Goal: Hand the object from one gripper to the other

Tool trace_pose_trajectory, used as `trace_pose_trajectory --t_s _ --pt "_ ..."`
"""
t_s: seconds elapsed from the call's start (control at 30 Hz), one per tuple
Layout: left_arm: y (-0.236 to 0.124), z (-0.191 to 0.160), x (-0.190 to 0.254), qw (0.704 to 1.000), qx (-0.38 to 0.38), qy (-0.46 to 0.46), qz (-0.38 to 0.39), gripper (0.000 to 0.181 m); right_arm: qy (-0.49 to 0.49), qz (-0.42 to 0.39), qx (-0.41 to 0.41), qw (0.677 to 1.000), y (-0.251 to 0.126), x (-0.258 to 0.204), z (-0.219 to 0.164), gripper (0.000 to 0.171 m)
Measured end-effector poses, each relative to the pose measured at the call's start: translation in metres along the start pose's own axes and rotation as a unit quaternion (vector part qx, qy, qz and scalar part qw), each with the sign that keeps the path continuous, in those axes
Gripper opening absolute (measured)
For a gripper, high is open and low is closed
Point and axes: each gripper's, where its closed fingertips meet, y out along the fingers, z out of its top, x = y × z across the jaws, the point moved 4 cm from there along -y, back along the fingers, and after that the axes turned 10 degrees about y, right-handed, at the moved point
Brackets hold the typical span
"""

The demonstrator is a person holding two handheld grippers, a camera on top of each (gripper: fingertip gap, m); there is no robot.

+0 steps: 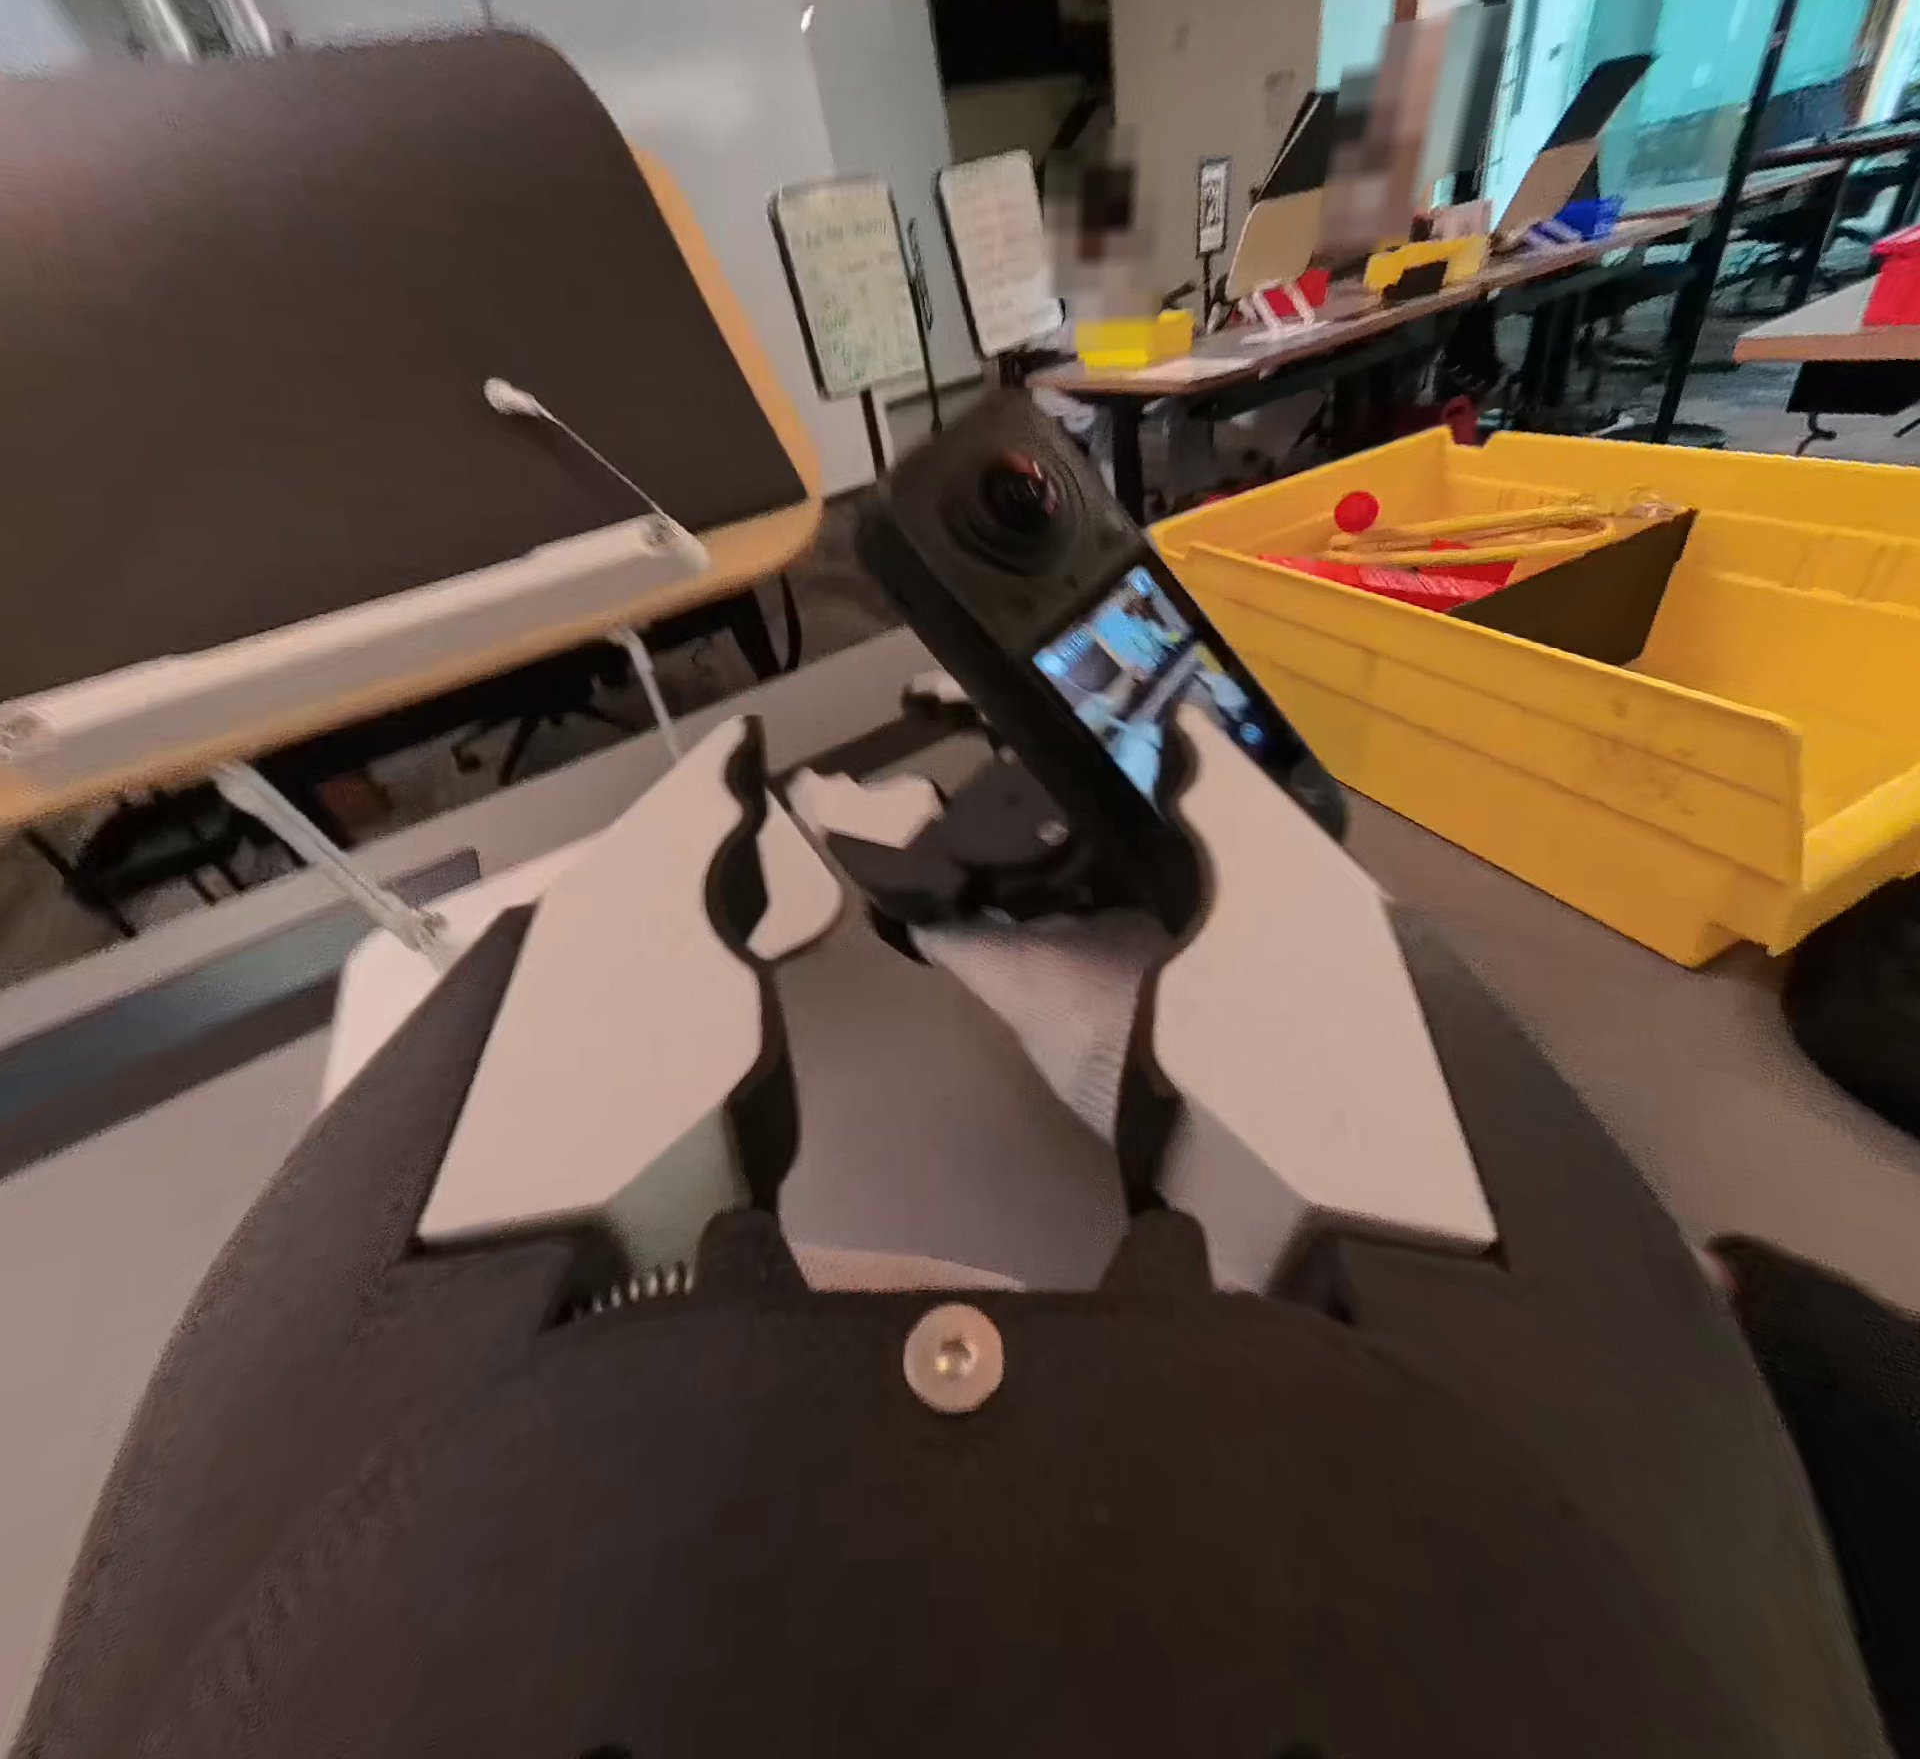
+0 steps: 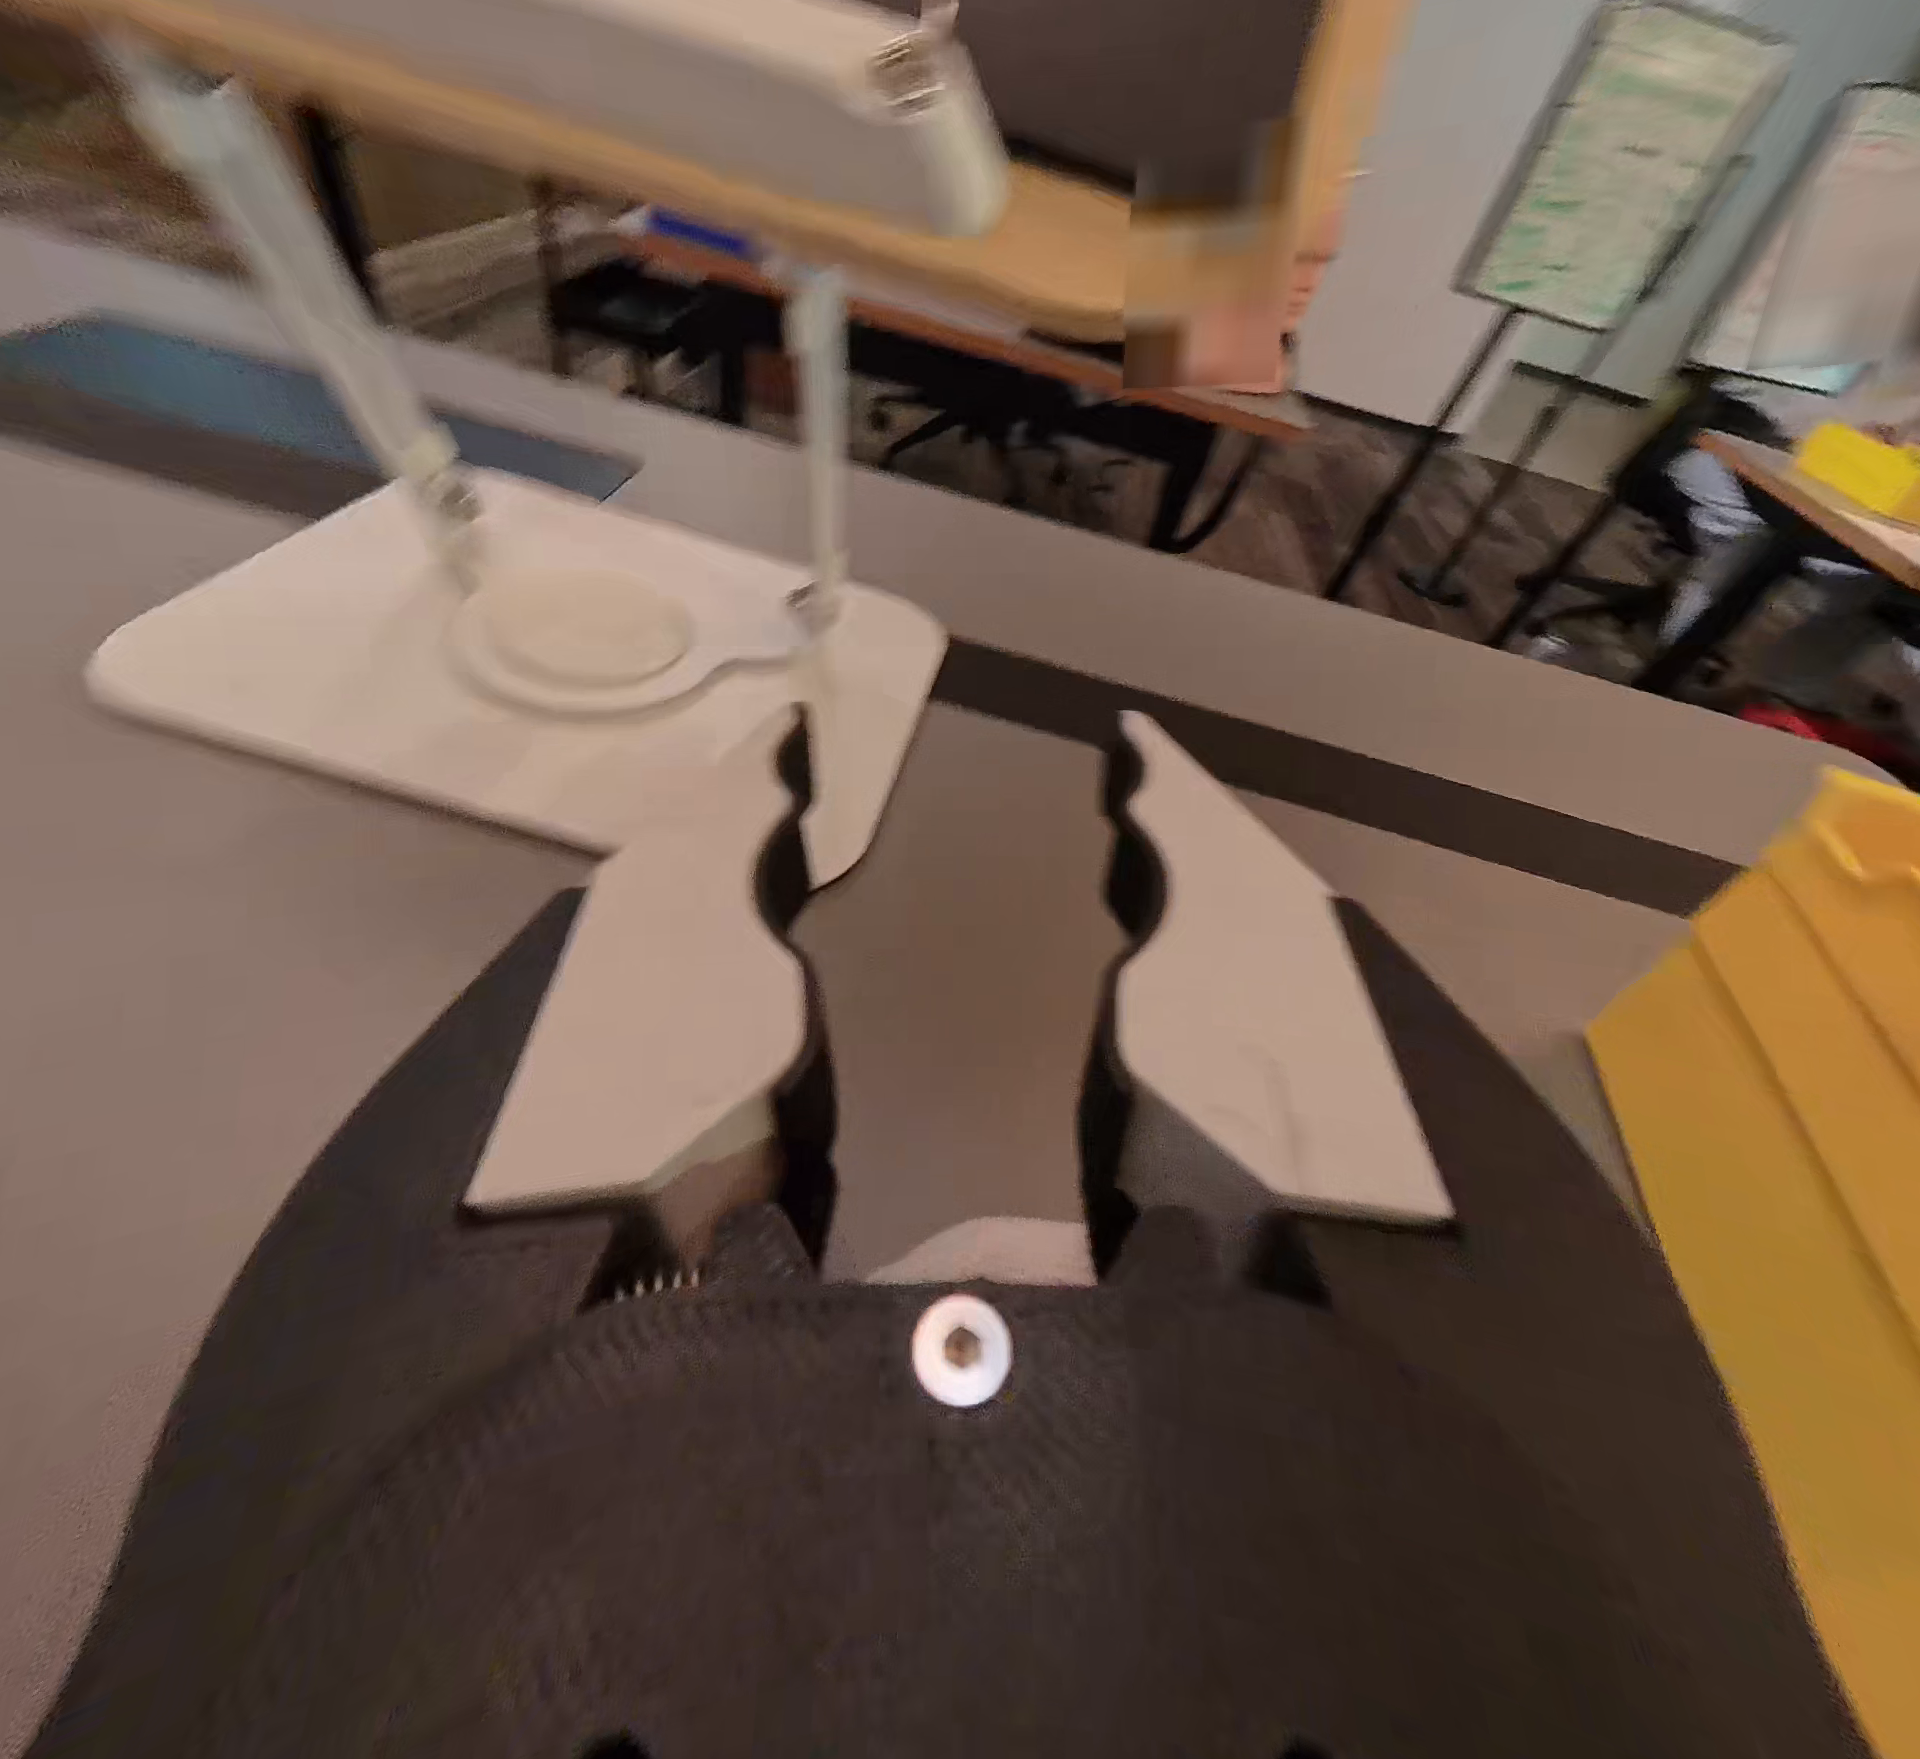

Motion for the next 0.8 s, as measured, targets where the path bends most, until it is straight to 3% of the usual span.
trace_pose_trajectory --t_s 0.07,0.1,0.2,0.27,0.37,0.47,0.8 --pt "-0.013 0.006 -0.031 0.998 0.049 0.007 0.026 0.032 -0.027 0.029 -0.008 0.999 -0.003 -0.013 -0.008 0.027" --pt "-0.018 0.005 -0.048 0.997 0.058 0.008 0.043 0.025 -0.018 0.043 -0.009 0.999 -0.004 -0.015 -0.01 0.013" --pt "-0.021 -0.013 -0.089 0.997 0.051 -0.026 0.057 0.0 0.035 0.065 -0.028 0.997 -0.003 -0.011 -0.014 0.0" --pt "-0.011 -0.04 -0.105 0.997 -0.002 -0.032 0.066 0.0 0.016 0.068 -0.036 0.997 -0.005 -0.015 -0.012 0.0" --pt "0.006 -0.079 -0.109 0.994 -0.089 0.0 0.067 0.0 -0.097 0.069 -0.02 0.993 -0.018 -0.045 -0.003 0.0" --pt "0.014 -0.093 -0.103 0.985 -0.138 0.066 0.077 0.0 -0.182 0.078 -0.003 0.98 -0.033 -0.082 0.002 0.0" --pt "0.023 -0.116 -0.103 0.979 -0.183 0.055 0.072 0.0 -0.156 0.101 -0.023 0.982 -0.046 -0.107 -0.003 0.0"
